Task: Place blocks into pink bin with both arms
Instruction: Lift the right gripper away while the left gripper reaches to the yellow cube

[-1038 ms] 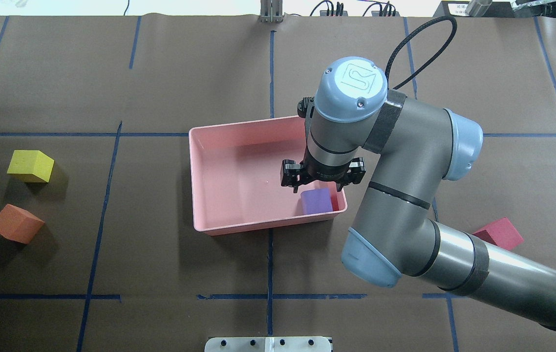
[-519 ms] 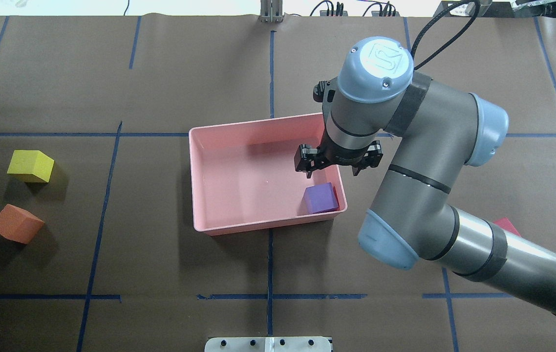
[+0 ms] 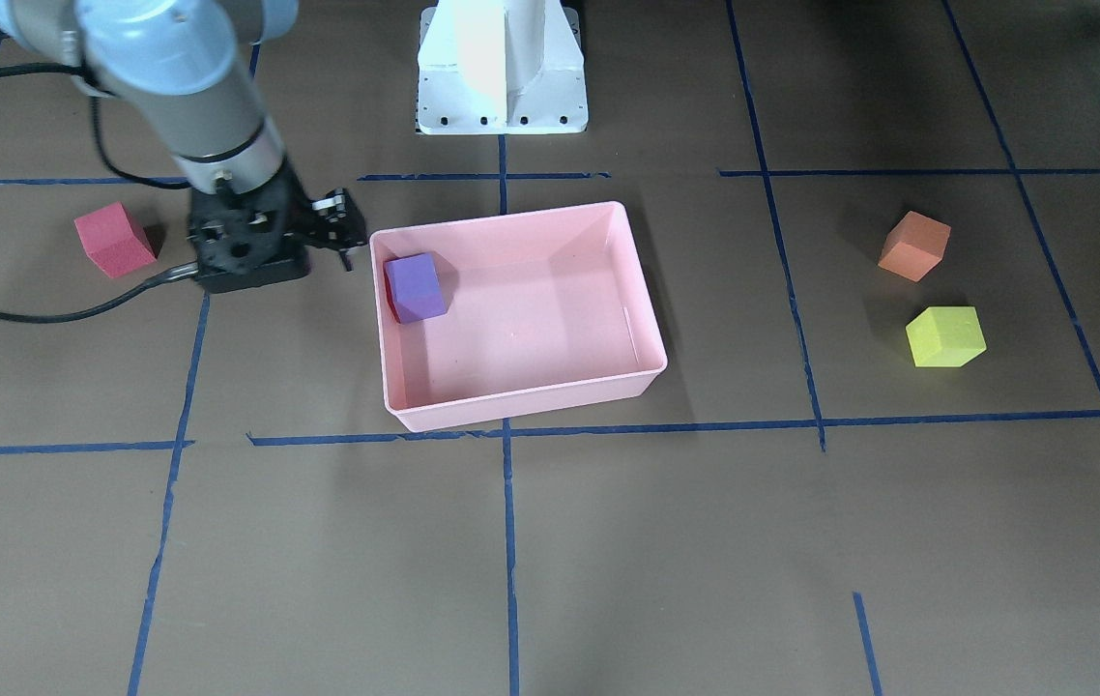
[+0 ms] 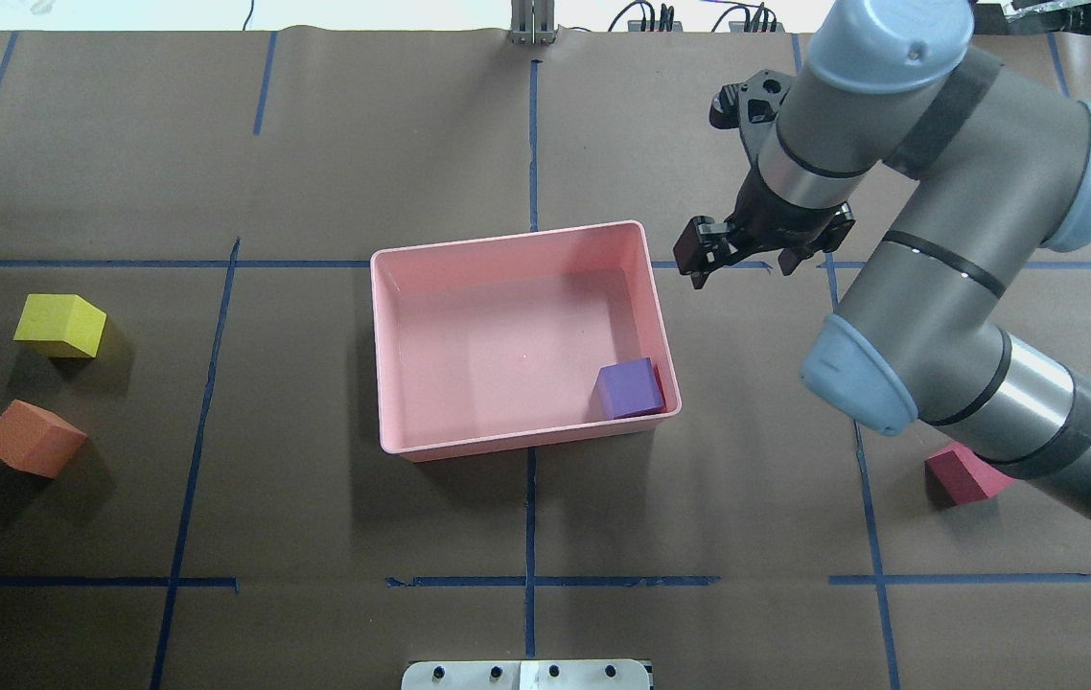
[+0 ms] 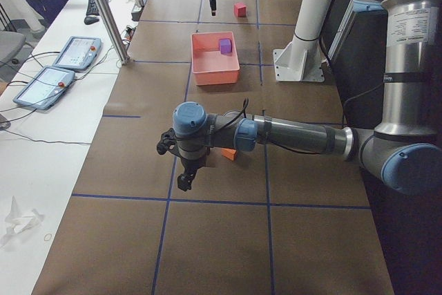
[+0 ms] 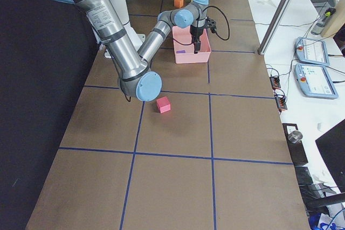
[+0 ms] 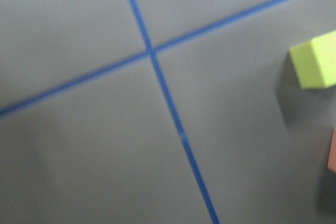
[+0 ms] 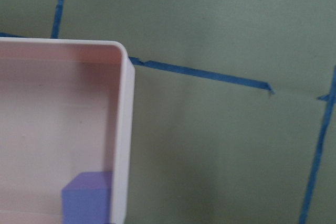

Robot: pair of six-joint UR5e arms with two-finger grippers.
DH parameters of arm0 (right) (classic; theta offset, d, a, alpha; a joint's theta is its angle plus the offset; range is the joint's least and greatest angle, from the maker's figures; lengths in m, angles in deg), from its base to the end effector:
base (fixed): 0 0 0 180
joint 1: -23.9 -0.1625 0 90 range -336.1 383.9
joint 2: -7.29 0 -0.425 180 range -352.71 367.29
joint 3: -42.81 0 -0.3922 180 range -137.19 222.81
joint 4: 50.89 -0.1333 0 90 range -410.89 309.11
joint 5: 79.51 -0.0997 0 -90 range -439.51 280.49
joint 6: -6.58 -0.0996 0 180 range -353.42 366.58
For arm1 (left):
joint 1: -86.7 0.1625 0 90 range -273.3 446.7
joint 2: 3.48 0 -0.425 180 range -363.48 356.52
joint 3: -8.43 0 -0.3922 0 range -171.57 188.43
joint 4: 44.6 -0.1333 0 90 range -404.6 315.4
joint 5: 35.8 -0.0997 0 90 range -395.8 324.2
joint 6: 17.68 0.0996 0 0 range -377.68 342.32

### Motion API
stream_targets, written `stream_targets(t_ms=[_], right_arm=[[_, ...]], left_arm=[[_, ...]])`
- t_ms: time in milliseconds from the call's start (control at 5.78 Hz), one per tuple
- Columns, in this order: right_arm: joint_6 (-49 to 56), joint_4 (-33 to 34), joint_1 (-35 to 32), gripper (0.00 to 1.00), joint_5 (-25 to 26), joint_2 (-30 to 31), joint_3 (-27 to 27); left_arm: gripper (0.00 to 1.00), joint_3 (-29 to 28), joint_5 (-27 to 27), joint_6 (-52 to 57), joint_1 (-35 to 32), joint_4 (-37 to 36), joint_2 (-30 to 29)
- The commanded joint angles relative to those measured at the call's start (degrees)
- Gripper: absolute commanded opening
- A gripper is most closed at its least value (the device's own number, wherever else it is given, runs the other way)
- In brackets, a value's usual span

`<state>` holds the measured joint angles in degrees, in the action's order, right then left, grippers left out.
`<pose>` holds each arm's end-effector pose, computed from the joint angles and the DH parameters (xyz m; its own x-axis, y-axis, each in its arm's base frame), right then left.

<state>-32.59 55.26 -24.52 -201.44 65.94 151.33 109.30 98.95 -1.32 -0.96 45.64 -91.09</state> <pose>-0.3404 -0.5051 0.2405 0.6898 -0.2140 0.6917 0.1500 0.9768 0.1525 -0.0436 -0.4816 0.5841 0.6653 0.4083 -0.6250 -0.2374 0.9094 0.3415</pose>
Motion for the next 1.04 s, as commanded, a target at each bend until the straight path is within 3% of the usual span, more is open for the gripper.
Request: stream_targets(t_ms=[0,346,692,865], right_arm=[[18.69,0.21,-9.90,1.00,-3.99,7.40,0.46],[42.57,0.12,-21.66,1.00,-7.69,17.59,0.46],[63.25,0.38,-34.24,1.00,-9.81,26.74,-0.50],[68.21,0.38,-37.77,1.00,-10.77,29.74,-0.68]], left_arm=[[1.00,-0.85,3.40,-13.63,4.38,5.86,-1.51],[1.00,-2.07,2.89,-31.65,11.86,14.39,-1.33],[1.00,-8.03,-5.84,-51.32,22.91,31.32,-1.68],[1.00,-10.41,-8.34,-57.69,26.27,35.23,-2.91]])
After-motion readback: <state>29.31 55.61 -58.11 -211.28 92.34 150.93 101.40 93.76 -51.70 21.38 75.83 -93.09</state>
